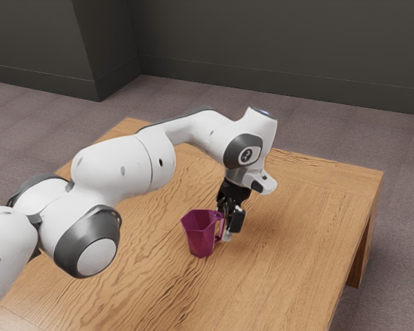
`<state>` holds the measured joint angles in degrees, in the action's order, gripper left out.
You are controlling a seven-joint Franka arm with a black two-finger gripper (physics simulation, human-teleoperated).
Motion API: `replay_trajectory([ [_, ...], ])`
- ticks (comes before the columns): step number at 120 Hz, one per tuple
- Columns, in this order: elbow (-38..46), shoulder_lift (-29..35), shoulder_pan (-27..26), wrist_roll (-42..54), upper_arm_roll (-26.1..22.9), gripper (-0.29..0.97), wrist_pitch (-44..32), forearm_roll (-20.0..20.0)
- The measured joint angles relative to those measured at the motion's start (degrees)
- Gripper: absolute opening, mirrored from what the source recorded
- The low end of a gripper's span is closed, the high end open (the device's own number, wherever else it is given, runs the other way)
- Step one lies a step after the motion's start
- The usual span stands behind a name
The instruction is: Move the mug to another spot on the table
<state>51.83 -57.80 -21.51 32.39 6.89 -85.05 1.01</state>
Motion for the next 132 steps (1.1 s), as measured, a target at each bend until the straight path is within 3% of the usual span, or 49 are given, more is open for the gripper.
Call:
replay_trajectory([
  [45,1.0,0.7,-0.5,-0.3,0.2,0.64,1.6,-0.1],
  [132,2.3,1.8,-1.4,-3.0,0.6,0.43,2.9,-0.9],
])
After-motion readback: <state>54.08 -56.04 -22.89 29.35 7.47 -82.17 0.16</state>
